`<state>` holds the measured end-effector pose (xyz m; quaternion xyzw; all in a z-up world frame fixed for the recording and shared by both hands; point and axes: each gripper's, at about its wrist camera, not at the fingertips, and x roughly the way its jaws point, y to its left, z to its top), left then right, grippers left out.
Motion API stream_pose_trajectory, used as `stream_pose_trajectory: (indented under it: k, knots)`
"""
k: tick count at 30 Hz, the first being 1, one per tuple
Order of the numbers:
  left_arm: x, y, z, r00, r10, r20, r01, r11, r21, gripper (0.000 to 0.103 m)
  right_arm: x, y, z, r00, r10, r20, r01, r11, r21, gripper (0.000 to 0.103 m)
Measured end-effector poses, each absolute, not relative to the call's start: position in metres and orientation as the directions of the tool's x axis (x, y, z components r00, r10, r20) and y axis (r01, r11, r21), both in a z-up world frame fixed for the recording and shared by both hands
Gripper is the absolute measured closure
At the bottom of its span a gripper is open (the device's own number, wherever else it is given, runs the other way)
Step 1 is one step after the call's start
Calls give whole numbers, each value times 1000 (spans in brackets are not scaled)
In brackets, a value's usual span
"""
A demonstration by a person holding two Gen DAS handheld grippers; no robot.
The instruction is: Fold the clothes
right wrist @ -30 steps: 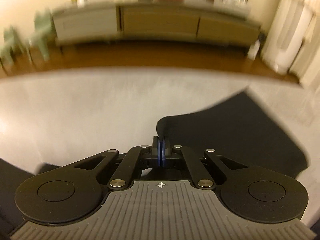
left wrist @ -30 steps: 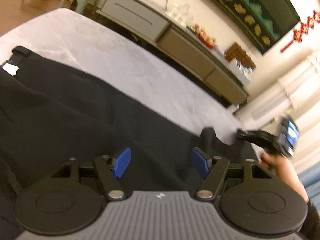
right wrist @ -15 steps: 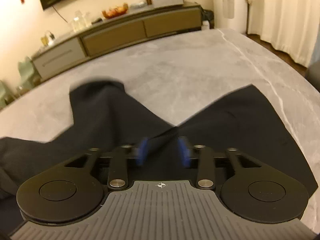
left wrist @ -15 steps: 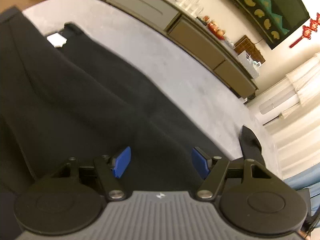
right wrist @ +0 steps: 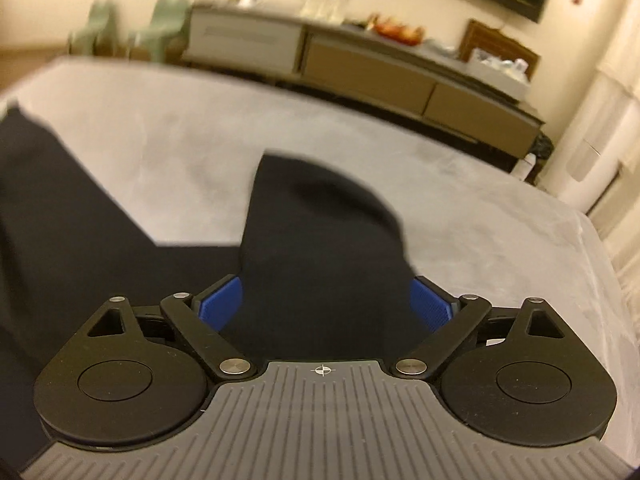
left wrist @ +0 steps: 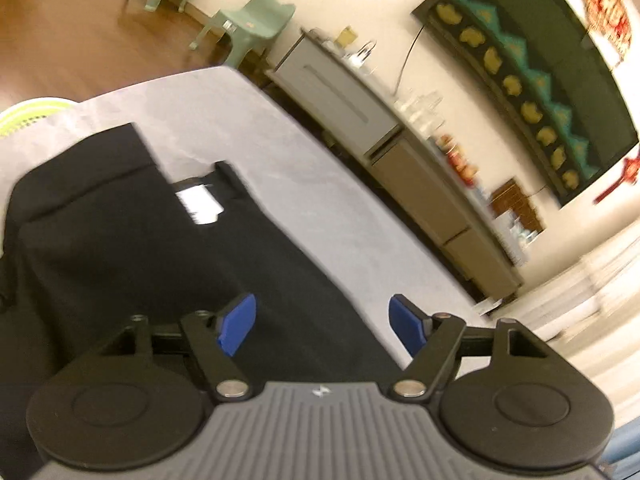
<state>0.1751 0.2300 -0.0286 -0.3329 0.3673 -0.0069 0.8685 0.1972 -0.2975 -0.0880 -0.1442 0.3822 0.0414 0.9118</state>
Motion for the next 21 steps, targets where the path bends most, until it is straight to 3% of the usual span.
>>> stream_pose_trajectory:
  k: [2, 4, 5, 6, 12, 17, 18, 21]
  knots:
    - [181, 226, -41, 687, -271, -675, -230, 799, -555, 28, 206, -303, -99, 680, -27, -733, -176, 964, -199, 31]
    - [188, 220, -51, 653, -286, -701, -223, 812, -539, 28, 214, -309, -110, 654, -18, -756, -164, 973, -165, 75]
    - [191, 217, -53, 645, -290, -707, -220, 816, -535, 28, 219, -316, -107, 636, -23, -771, -150, 977, -152, 91]
    - [193, 213, -54, 643, -288, -710, -217, 821, -529, 28, 221, -322, -102, 643, -30, -766, -130, 981, -147, 100]
    - [191, 203, -53, 655, -243, -715, -231, 837, -496, 31, 196, -410, -48, 739, -150, -657, 152, 987, -55, 101]
    - [182, 209, -51, 662, -237, -711, -243, 830, -502, 31, 149, -495, -42, 683, -283, -673, 409, 912, 32, 98]
    - [180, 210, -49, 664, -239, -708, -238, 830, -504, 31, 141, -512, -46, 662, -312, -682, 467, 883, 50, 90]
    - [178, 208, -44, 674, -253, -694, -217, 830, -514, 31, 132, -518, -48, 689, -227, -688, 422, 898, 126, 72]
